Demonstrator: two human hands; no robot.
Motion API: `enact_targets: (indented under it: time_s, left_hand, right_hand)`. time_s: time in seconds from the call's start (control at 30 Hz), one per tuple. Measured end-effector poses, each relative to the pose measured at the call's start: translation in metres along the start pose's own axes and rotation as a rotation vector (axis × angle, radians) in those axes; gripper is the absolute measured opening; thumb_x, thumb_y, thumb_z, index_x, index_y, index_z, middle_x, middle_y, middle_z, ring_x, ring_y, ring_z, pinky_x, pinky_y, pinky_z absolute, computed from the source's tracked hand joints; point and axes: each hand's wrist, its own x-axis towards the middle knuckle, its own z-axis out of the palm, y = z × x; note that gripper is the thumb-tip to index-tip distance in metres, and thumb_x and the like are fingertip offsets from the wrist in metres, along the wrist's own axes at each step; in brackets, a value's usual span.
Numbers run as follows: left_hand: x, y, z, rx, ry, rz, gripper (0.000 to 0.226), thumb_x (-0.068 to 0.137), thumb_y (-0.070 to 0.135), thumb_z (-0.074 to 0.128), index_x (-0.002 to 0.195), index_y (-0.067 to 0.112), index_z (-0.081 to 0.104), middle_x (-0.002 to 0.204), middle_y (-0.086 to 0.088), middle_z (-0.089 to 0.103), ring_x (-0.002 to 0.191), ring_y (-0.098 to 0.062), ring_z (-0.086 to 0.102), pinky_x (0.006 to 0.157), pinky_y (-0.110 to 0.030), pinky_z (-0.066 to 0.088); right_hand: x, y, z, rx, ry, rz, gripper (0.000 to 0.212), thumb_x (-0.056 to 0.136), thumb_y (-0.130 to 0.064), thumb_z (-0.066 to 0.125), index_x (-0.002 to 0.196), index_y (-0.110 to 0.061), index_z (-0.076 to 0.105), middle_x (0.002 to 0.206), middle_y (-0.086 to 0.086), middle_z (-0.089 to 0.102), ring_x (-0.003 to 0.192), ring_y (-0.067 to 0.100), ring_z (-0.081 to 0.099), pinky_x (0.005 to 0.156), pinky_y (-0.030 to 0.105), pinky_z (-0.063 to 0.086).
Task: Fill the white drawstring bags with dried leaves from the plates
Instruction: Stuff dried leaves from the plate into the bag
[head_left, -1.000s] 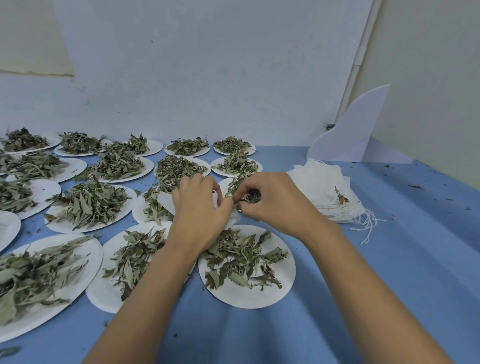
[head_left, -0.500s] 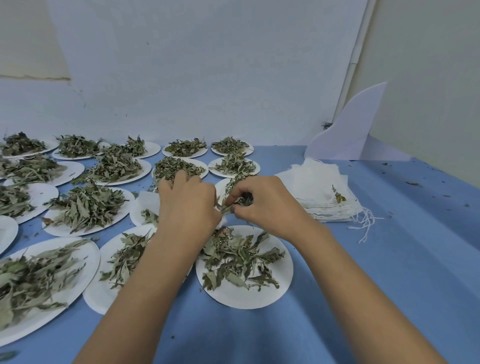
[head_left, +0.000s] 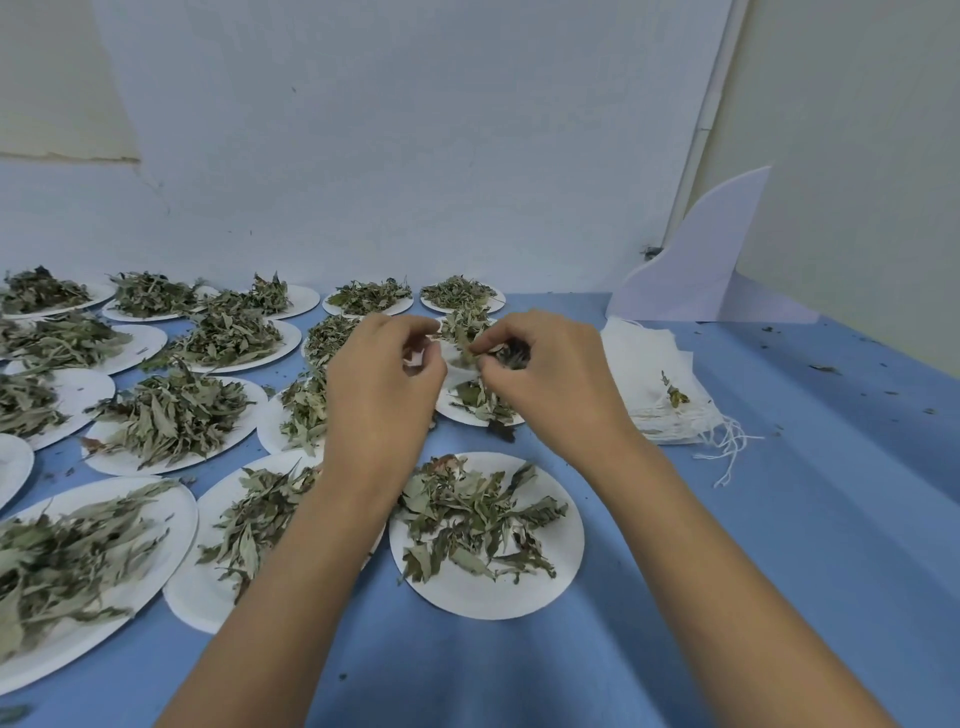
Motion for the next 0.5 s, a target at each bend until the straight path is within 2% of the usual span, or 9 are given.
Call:
enact_targets:
  time_s: [0.1, 0.2, 0.33, 0.4, 0.5]
  left_hand:
    - [-0.01, -0.009, 0.011, -0.117, -0.033, -0.164, 0.024, 0.087, 0.009, 0.062, 0.109, 0.015, 0.066, 0.099, 0.001, 0.062, 0.078, -0.002, 0.055, 0.072, -0.006, 0.041]
    - [-0.018, -0.023, 0.021, -0.071, -0.124, -0.261, 0.018, 0.086, 0.012, 0.063, 0.104, 0.014, 0.068, 0.09, -0.002, 0.062, 0.073, -0.011, 0.054, 0.064, -0.021, 0.041]
    - [-0.018, -0.033, 0.024, -0.037, -0.134, -0.273, 0.011, 0.088, 0.023, 0.066, 0.089, 0.013, 0.071, 0.073, 0.0, 0.062, 0.069, -0.017, 0.059, 0.067, -0.035, 0.05]
    - [-0.019, -0.032, 0.024, 0.007, -0.128, -0.246, 0.015, 0.089, 0.03, 0.064, 0.085, 0.015, 0.066, 0.069, 0.004, 0.059, 0.065, -0.016, 0.057, 0.062, -0.034, 0.049]
    - [-0.019, -0.029, 0.027, -0.025, -0.107, -0.209, 0.018, 0.092, 0.027, 0.059, 0.081, 0.013, 0.06, 0.06, 0.006, 0.054, 0.054, -0.011, 0.049, 0.054, -0.032, 0.044]
  right_hand:
    - [0.001, 0.006, 0.002, -0.111, -0.005, -0.01, 0.016, 0.081, -0.01, 0.063, 0.091, -0.018, 0.074, 0.079, -0.012, 0.056, 0.07, 0.004, 0.049, 0.066, 0.015, 0.037]
    - [-0.003, 0.011, 0.006, -0.16, -0.155, 0.009, 0.017, 0.081, -0.01, 0.062, 0.091, -0.018, 0.073, 0.086, -0.005, 0.064, 0.078, 0.01, 0.055, 0.073, 0.025, 0.043]
    - [-0.006, 0.009, 0.01, -0.166, -0.248, -0.027, 0.016, 0.082, -0.01, 0.062, 0.092, -0.017, 0.073, 0.092, -0.001, 0.066, 0.08, 0.011, 0.055, 0.073, 0.025, 0.044]
    - [-0.006, 0.007, 0.011, -0.193, -0.272, -0.067, 0.015, 0.083, -0.011, 0.062, 0.092, -0.017, 0.072, 0.092, 0.001, 0.063, 0.083, 0.013, 0.055, 0.076, 0.029, 0.046]
    - [-0.006, 0.003, 0.012, -0.26, -0.303, -0.126, 0.014, 0.084, -0.012, 0.062, 0.094, -0.017, 0.071, 0.093, 0.001, 0.056, 0.085, 0.016, 0.053, 0.073, 0.03, 0.044]
